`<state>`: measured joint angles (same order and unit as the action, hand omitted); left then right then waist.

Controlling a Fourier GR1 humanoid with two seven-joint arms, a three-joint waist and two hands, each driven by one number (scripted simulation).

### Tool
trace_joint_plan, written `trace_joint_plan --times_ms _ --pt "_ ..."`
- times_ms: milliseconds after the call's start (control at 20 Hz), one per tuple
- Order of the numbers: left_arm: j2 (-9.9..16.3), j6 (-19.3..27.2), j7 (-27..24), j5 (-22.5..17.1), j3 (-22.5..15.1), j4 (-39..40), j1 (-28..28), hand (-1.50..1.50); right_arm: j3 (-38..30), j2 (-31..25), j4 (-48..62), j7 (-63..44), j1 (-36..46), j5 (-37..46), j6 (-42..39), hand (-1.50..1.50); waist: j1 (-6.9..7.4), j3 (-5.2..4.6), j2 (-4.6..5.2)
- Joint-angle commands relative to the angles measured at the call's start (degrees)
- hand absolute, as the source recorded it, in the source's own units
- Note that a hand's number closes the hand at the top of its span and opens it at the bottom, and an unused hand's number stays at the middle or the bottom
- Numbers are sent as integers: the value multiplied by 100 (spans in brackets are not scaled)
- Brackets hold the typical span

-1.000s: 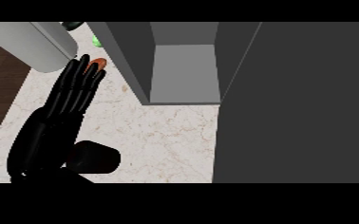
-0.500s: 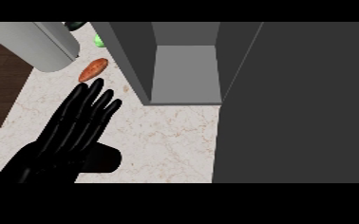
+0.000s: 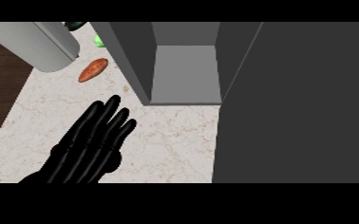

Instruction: Pick up the wine, place it into the cabinet and close the cabinet

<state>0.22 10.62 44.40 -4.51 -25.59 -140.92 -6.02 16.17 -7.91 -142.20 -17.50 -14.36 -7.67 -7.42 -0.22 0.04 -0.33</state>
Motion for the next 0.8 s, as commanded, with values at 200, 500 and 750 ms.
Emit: trace_joint_plan --times_ms 200,500,750 --pt "64 469 906 537 -346 -967 -132 -150 270 18 -1159 -758 -123 144 286 -150 18 -6 -1" --pt "-15 791 1154 928 -337 -887 -527 -150 53 -142 -1245 -713 -264 -88 212 -150 -16 4 -14" --pt "289 813 1476 865 126 -1136 -658 -150 12 -90 -1024 -696 -144 -114 310 -150 15 3 -8"
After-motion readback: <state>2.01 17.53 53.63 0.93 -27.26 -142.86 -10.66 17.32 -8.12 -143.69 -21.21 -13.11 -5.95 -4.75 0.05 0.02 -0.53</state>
